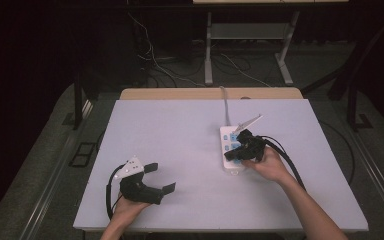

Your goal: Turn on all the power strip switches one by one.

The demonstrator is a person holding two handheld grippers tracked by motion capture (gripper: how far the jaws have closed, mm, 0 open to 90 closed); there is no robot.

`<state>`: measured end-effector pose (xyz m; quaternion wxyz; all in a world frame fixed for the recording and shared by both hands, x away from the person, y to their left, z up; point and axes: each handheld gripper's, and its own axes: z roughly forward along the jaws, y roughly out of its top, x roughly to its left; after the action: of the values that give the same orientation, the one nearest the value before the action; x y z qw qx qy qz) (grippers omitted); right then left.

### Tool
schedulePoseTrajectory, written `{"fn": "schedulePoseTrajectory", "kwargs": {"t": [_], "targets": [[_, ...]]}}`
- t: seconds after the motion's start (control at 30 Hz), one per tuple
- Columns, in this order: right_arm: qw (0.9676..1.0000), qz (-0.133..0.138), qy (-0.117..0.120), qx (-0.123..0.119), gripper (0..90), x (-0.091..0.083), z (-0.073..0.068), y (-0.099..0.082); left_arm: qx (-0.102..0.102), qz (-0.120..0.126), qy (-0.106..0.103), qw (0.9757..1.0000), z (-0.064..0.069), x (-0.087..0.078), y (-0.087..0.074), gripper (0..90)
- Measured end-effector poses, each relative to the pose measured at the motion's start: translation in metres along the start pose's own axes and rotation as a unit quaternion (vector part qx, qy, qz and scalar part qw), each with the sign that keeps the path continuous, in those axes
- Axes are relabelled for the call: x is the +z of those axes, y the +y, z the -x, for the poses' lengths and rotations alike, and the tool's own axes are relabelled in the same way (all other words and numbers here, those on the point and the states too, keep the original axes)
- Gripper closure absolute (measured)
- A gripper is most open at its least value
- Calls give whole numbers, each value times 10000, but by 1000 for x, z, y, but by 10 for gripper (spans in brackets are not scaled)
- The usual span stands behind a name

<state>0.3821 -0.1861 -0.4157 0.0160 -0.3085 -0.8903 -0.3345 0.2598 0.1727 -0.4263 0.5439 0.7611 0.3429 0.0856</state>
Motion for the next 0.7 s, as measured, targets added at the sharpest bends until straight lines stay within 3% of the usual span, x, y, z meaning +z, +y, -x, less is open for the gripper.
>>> {"fn": "schedulePoseTrajectory", "kwargs": {"t": [0.17, 0.37, 0.7], "targets": [[9999, 75, 84, 105, 900, -3, 4, -3, -13, 7, -8, 10000, -1, 0, 0, 0], [9999, 30, -5, 168, 900, -6, 6, -3, -25, 26, -15, 10000, 0, 0, 0, 0], [9995, 233, -21, 208, 900, -25, 9, 4, -20, 27, -19, 10000, 0, 0, 0, 0]]}}
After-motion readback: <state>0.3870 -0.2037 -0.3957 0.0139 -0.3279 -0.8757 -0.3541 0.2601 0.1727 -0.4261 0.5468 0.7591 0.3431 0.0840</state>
